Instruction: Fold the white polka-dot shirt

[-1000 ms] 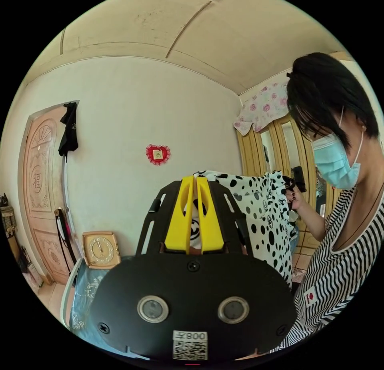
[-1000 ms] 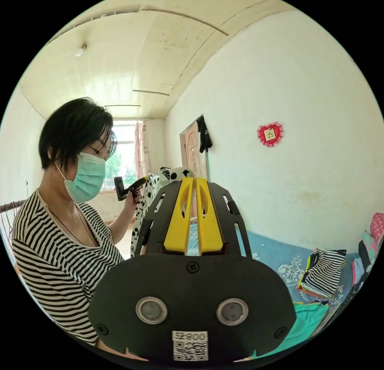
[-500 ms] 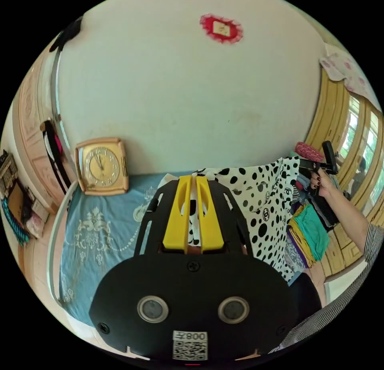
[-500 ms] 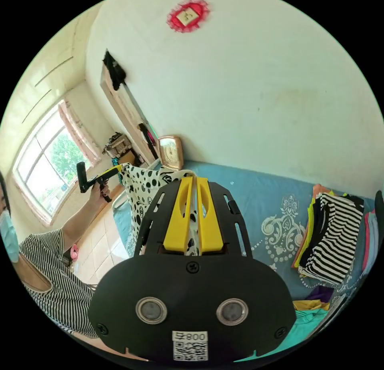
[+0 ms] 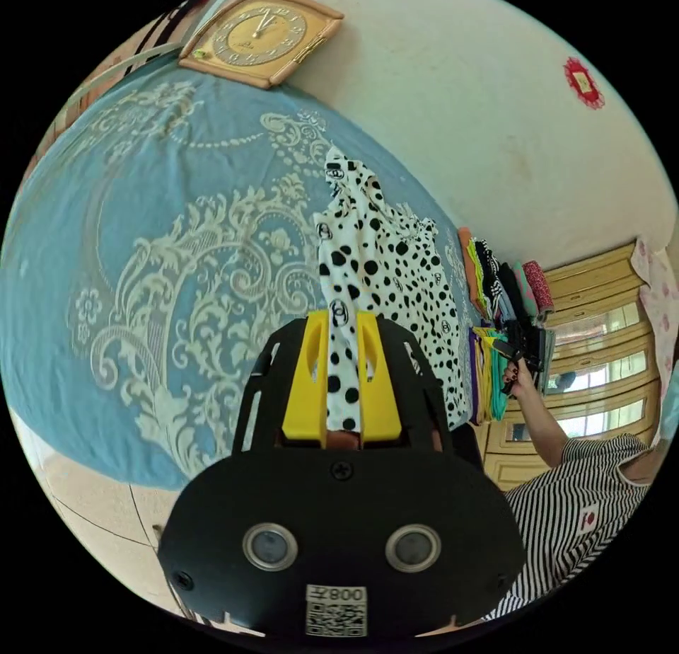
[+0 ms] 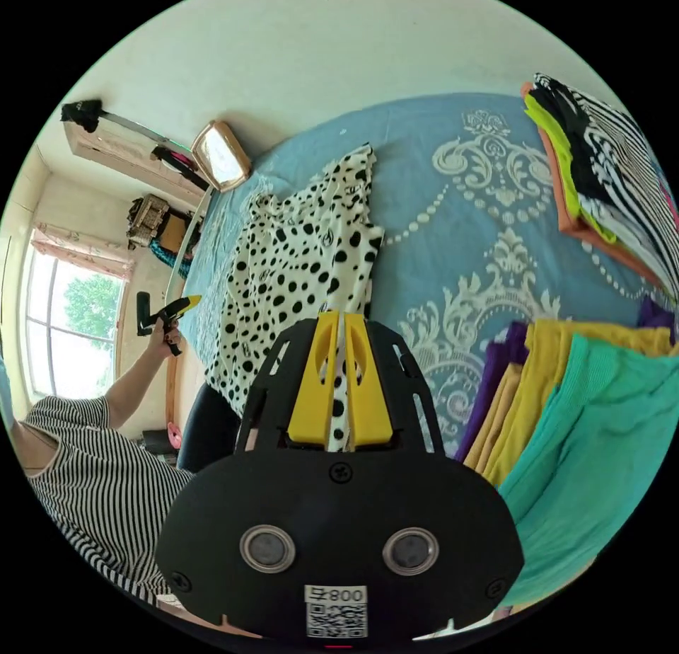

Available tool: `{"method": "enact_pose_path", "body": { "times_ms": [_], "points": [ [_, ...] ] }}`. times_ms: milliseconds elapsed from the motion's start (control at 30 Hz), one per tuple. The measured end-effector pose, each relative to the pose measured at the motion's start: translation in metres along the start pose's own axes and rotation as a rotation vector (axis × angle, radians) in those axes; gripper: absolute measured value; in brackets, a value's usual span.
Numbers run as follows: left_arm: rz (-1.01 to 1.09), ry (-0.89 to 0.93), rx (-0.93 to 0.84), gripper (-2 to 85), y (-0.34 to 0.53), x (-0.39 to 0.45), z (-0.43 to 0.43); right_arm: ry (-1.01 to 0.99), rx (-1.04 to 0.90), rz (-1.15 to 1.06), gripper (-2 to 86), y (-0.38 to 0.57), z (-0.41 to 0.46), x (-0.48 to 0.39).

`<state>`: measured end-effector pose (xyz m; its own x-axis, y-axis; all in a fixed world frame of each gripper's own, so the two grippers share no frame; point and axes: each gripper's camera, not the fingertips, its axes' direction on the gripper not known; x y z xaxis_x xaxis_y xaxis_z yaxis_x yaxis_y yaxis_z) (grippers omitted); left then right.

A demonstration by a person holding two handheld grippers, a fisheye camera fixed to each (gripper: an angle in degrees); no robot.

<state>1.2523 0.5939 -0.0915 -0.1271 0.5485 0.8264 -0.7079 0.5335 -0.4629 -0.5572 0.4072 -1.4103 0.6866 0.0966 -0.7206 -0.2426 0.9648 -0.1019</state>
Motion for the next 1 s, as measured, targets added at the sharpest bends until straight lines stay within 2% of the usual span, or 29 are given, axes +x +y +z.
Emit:
{"method": "enact_pose_path", "body": {
  "times_ms": [67, 267, 533, 700, 767, 1000],
  "points": [
    [-0.053, 0.005, -0.046, 7.7, 0.056, -0.013, 0.006, 0.020, -0.034, 0.028, 2.1, 0.030, 0.011, -0.011],
    [-0.101, 0.018, -0.113, 8.8, 0.135, -0.020, 0.032, 0.074, -0.149, 0.053, 4.6, 0.068, 0.055, -0.049],
    [-0.101, -0.031, -0.131, 9.2, 0.168, -0.018, 0.070, 0.156, -0.158, 0.134, 5.3, 0.060, 0.089, -0.062],
    [-0.088, -0.046, -0.206, 9.4, 0.175, -0.010, 0.109, 0.158, -0.193, 0.178, 5.1, 0.052, 0.112, -0.065],
    [-0.058, -0.109, -0.221, 8.9, 0.180, -0.001, 0.119, 0.186, -0.198, 0.179, 4.2, 0.050, 0.116, -0.069],
    [-0.060, -0.134, -0.228, 5.8, 0.199, 0.004, 0.134, 0.222, -0.207, 0.182, 1.8, 0.051, 0.128, -0.083]
  ]
}}
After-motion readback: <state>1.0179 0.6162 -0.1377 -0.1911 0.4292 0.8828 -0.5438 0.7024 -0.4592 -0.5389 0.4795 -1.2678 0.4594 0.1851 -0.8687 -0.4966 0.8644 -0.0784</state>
